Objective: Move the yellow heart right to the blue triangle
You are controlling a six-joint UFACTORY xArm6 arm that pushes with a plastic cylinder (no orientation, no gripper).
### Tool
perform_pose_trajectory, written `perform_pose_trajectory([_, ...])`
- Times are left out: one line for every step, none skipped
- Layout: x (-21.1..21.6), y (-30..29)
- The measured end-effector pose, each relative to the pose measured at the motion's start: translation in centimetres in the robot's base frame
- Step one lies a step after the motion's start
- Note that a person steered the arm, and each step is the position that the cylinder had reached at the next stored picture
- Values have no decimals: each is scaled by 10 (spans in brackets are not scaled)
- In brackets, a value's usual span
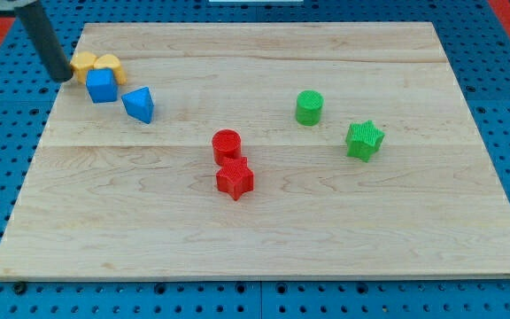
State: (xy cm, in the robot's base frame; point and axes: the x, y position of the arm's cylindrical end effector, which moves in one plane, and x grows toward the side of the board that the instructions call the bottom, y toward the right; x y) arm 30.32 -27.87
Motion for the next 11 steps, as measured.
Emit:
perform_pose_trajectory([1, 44])
perform_pose_trajectory([12, 110])
perform_pose_trajectory([18, 143])
perform_pose_trajectory([17, 154])
perform_pose_trajectory([-3, 167])
perform_pose_trajectory([-33, 168])
perform_pose_trajectory([3, 171])
perform_pose_trajectory([36, 172])
perform_pose_trajectory([-16, 174])
perform_pose_trajectory([10, 229])
perform_pose_trajectory([45, 217])
